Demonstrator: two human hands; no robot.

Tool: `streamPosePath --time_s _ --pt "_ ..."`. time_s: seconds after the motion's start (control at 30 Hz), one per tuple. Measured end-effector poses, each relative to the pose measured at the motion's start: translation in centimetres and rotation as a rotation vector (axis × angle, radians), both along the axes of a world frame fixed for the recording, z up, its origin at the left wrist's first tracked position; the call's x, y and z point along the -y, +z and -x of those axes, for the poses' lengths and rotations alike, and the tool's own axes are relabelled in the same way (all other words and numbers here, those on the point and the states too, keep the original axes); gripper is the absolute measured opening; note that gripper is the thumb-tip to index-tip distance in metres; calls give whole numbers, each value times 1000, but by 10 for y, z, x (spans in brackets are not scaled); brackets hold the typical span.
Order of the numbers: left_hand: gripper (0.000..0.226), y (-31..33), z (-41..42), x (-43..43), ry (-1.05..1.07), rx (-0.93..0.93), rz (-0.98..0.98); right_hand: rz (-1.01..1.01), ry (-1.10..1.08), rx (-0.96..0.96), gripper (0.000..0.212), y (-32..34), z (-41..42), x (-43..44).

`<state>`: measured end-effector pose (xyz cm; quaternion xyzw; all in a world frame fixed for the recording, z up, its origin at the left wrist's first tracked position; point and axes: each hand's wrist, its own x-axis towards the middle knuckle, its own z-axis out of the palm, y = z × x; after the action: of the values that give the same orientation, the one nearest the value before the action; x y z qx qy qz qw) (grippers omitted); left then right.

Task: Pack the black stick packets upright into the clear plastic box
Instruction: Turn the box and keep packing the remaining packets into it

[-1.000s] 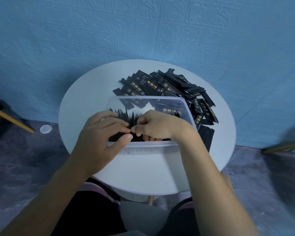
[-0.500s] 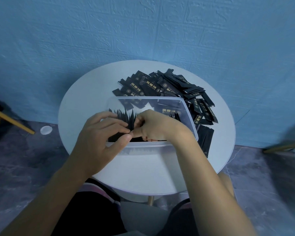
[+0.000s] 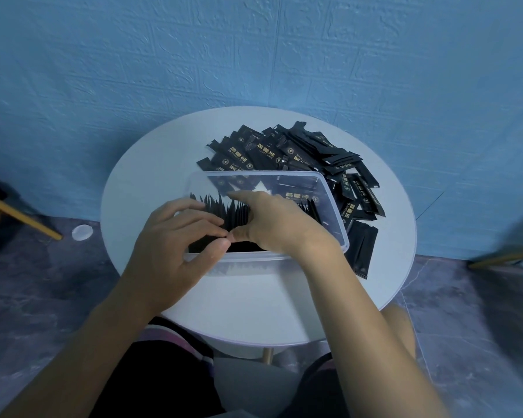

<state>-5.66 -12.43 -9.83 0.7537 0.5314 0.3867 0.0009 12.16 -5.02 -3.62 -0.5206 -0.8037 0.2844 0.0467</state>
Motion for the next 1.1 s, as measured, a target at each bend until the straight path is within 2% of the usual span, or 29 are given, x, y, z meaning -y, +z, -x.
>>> streamPosePath --time_s 0.23,0.33,0.5,0.63,0.77,0.87,0.93,1.03,1.1 --pt "35 1 0 0 -2 -8 6 98 5 -23 74 4 -1 0" --pt "36 0 1 0 6 -8 12 81 -2 -50 73 2 -9 -1" --pt "35 1 0 1 -3 -8 24 10 -35 -138 61 1 -34 -3" --pt "37 1 0 2 -3 -9 35 -52 -81 -298 44 4 -62 3" --pt "36 1 0 2 2 -12 33 -57 -170 -553 8 12 -89 16" --pt "37 1 0 2 1 -22 30 -71 -290 -688 14 11 -113 18" --pt "37 0 1 2 0 -29 33 -100 -390 -613 13 0 -131 16" --pt "37 0 0 1 3 -30 32 -175 -554 -314 10 -25 -151 10" --pt "38 0 0 1 2 -32 32 -195 -651 -99 24 -36 -155 12"
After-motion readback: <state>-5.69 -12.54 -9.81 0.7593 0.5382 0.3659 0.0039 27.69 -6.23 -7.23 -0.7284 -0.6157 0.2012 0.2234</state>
